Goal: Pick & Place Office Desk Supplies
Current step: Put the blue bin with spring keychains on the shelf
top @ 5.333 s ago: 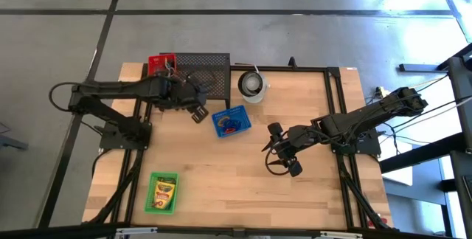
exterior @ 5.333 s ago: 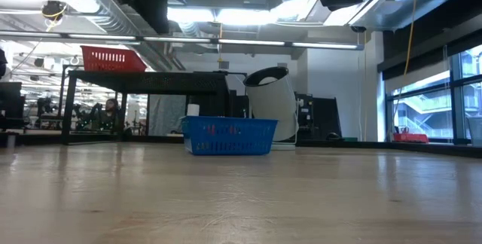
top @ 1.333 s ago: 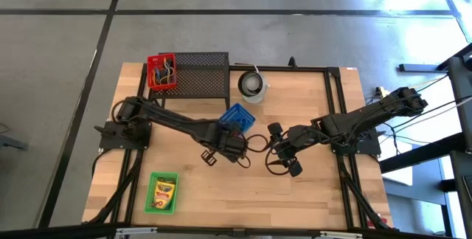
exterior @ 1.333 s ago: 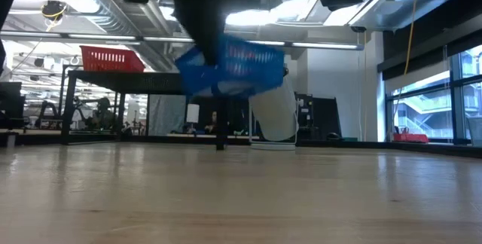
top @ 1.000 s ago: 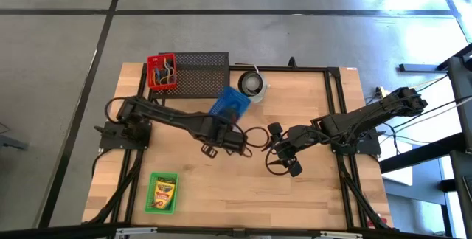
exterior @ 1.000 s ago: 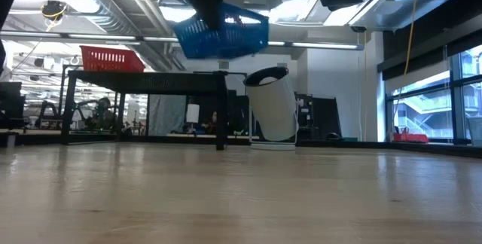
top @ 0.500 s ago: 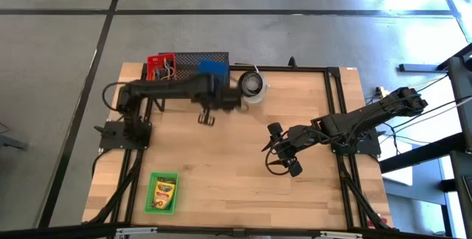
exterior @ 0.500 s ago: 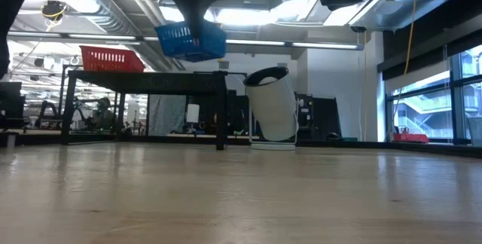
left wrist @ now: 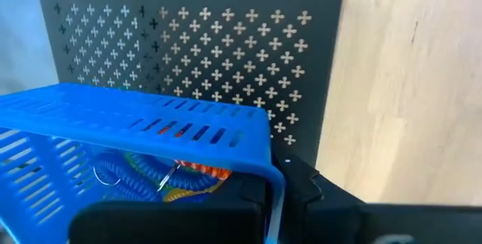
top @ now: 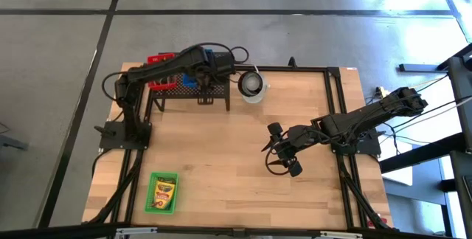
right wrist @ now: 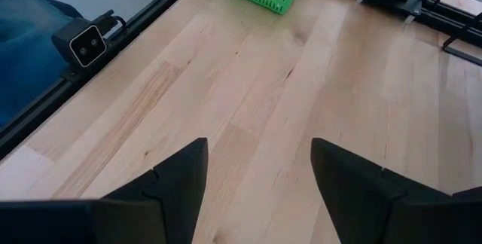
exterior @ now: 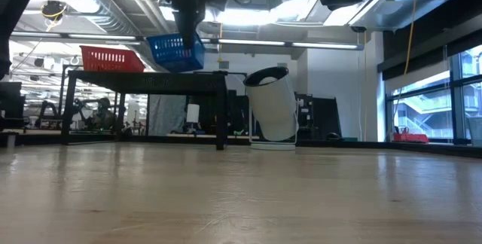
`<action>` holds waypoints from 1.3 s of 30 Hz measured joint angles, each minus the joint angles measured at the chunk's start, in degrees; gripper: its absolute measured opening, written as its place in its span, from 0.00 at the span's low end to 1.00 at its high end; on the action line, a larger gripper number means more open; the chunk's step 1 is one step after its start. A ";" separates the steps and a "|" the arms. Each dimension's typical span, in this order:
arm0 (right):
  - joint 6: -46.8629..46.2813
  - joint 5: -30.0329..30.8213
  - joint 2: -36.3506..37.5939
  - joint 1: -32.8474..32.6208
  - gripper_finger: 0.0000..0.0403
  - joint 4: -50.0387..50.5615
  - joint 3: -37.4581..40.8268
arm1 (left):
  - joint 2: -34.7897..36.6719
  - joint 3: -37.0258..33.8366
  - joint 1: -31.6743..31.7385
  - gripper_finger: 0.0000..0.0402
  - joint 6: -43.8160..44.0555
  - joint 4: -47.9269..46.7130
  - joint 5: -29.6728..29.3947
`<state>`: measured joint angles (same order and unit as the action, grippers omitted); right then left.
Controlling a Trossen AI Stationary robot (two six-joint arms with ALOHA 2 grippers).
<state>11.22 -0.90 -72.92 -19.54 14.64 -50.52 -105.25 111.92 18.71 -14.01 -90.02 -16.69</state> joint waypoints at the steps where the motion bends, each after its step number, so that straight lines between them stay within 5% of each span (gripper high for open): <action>1: 0.02 -0.01 0.02 0.01 0.59 0.02 0.00 | 0.00 0.00 0.28 0.01 0.36 0.00 0.18; 39: 0.02 0.01 0.00 -0.01 0.59 0.04 0.00 | -0.07 -0.09 0.95 0.01 2.25 0.00 4.66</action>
<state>11.24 -0.89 -72.92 -19.55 14.68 -50.52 -105.32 111.83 19.66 -11.76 -90.02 -12.03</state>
